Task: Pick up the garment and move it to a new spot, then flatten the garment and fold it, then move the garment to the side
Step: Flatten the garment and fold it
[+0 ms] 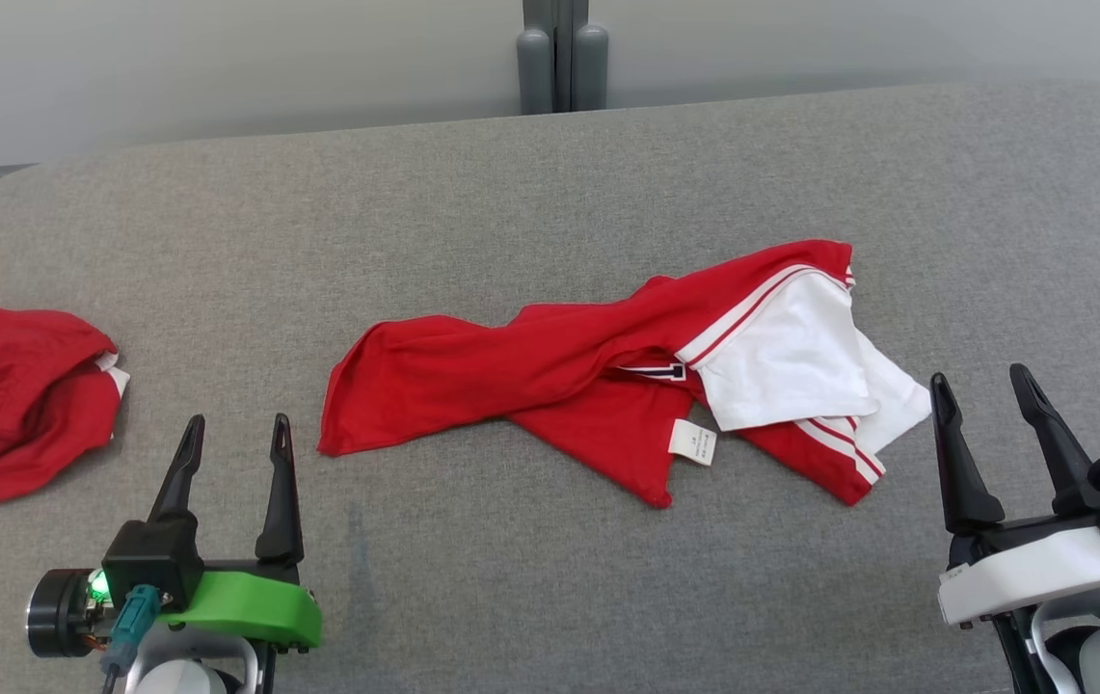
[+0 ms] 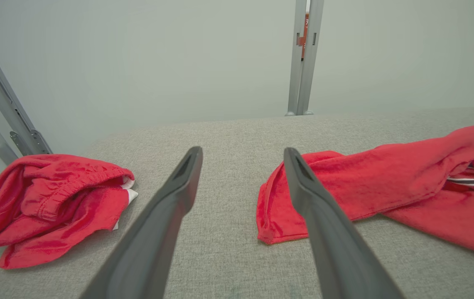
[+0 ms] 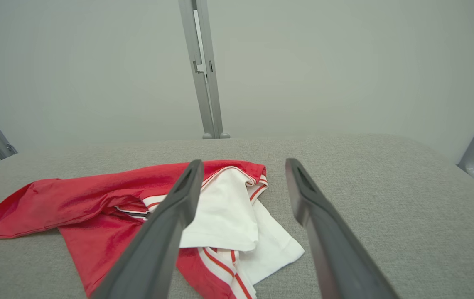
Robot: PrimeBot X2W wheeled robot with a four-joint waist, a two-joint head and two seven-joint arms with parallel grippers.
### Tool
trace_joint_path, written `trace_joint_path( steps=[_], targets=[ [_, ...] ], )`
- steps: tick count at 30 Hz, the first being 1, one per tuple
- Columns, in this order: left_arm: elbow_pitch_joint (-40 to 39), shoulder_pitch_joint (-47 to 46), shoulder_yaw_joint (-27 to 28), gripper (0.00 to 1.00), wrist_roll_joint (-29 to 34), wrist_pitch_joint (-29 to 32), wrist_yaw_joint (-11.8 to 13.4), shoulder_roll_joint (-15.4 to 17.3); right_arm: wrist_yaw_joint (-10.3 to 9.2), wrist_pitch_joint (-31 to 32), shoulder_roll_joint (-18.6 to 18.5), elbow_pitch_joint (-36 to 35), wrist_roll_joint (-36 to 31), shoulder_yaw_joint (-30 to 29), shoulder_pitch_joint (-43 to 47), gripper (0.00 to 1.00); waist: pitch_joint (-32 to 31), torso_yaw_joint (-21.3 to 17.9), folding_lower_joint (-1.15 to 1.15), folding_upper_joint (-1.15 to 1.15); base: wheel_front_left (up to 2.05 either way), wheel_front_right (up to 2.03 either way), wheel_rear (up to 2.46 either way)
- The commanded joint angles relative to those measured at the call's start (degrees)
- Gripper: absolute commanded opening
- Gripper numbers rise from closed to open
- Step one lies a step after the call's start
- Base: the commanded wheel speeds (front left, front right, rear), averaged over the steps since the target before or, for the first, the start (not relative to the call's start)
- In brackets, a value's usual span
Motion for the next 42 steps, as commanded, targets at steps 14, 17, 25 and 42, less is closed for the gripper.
trace_joint_path(
  steps=[14,17,25,42],
  targets=[
    [8.59,-11.08,-4.23,1.0,-2.51,10.4,-6.25,0.69,-0.08,0.71,-0.43,-1.27,0.32,0.57,-1.9,1.0,5.57,-0.01,0.0,0.0,0.0,0.0,0.0],
    [13.99,-13.64,-4.72,1.0,-3.92,12.8,-7.88,0.51,-0.08,0.52,-0.42,-0.51,0.61,0.83,-2.5,1.0,6.74,-0.72,0.0,0.0,0.0,0.0,0.0],
    [24.65,-17.62,-4.66,0.24,-7.0,13.62,-10.17,0.25,-0.08,-0.03,-0.77,2.94,1.63,-0.13,-2.99,1.0,8.39,-1.79,0.0,0.0,0.0,0.0,0.0],
    [29.69,-21.58,-7.88,0.0,-8.34,10.45,-11.56,-0.87,-0.08,3.13,-7.11,18.5,8.18,6.42,-12.93,1.0,11.19,0.26,0.0,0.0,0.0,0.0,0.0]
  ],
)
